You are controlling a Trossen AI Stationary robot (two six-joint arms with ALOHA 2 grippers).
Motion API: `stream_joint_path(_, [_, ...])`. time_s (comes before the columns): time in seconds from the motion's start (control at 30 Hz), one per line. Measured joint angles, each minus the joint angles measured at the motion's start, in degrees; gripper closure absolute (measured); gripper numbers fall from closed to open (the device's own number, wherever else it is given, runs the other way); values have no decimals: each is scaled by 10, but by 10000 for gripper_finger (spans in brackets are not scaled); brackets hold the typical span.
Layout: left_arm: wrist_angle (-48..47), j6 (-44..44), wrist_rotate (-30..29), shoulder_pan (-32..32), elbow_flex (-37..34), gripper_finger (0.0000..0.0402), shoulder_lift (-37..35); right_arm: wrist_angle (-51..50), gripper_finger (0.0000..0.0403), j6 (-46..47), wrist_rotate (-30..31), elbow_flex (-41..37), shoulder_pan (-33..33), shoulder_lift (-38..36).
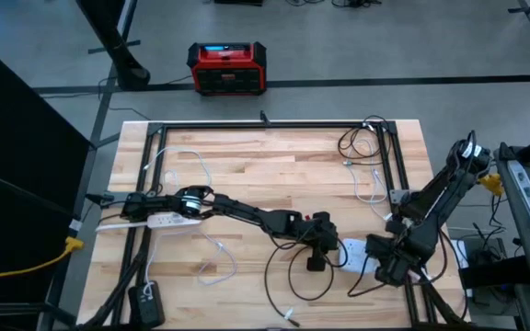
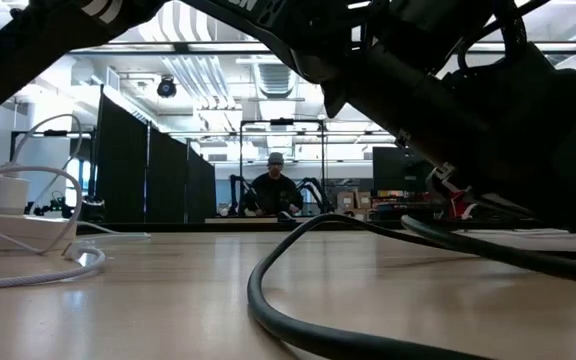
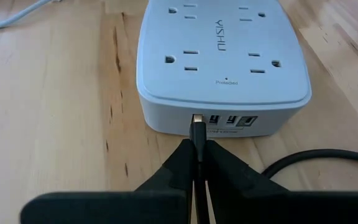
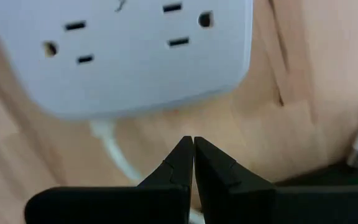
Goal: Insert USB
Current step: Insert the bottom black charger cable into the right white outlet extension
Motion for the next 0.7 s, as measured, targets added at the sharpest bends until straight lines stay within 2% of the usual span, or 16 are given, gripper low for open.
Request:
stream_joint_path(0.23, [3, 0, 1, 0, -1, 384, 0, 61, 403, -41, 24, -38, -27, 0])
stream_joint_path(0.7, [8, -1, 6, 0, -3, 384, 0, 72, 403, -140, 28, -40, -78, 0])
